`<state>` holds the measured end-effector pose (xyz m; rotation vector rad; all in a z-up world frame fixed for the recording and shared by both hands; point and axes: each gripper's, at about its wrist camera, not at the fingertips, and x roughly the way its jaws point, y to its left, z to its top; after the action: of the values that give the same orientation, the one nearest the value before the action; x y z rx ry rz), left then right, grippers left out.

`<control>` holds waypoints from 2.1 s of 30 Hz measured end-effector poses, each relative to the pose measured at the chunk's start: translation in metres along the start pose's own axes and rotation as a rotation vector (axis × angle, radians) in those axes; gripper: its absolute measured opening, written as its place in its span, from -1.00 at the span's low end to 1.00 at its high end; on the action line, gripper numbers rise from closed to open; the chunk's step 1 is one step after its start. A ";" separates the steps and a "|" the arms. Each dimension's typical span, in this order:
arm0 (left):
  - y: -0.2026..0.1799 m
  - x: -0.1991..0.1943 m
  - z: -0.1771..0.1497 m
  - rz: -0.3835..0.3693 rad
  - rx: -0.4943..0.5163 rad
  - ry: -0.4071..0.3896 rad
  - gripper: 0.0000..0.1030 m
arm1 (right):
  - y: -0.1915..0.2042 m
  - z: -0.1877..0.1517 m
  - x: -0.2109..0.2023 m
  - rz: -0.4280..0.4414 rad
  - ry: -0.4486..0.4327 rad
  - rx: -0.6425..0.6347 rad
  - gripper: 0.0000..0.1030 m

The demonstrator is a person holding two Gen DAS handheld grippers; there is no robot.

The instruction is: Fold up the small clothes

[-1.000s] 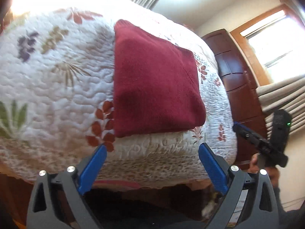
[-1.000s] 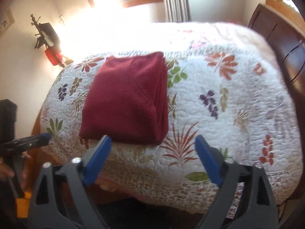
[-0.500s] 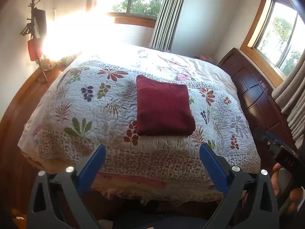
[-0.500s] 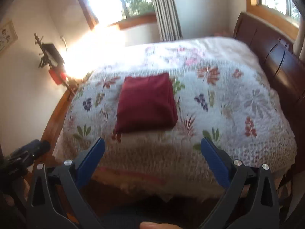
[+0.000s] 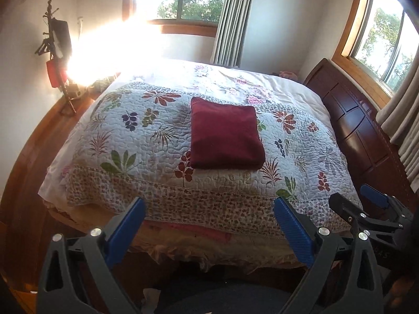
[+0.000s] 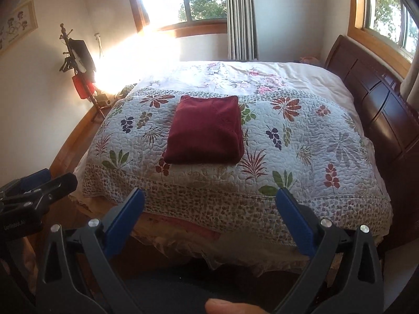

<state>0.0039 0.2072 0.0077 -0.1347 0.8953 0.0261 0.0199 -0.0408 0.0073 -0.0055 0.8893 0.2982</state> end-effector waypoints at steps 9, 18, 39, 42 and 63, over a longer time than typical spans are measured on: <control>0.004 -0.008 -0.008 -0.005 -0.012 0.001 0.92 | 0.006 -0.004 -0.008 -0.014 -0.001 -0.002 0.94; 0.007 -0.011 -0.011 -0.005 -0.007 0.013 0.92 | 0.009 -0.008 -0.016 -0.035 -0.019 -0.006 0.94; 0.007 -0.009 -0.015 -0.032 -0.035 0.040 0.92 | 0.007 -0.007 -0.018 -0.048 -0.022 -0.004 0.94; 0.006 -0.008 -0.015 -0.035 -0.039 0.045 0.92 | 0.007 -0.007 -0.018 -0.048 -0.022 -0.006 0.94; 0.001 -0.002 -0.010 -0.050 -0.038 0.048 0.92 | 0.002 -0.005 -0.015 -0.065 -0.033 -0.016 0.94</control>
<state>-0.0054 0.2072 0.0031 -0.1937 0.9390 -0.0072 0.0066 -0.0429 0.0163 -0.0438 0.8525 0.2439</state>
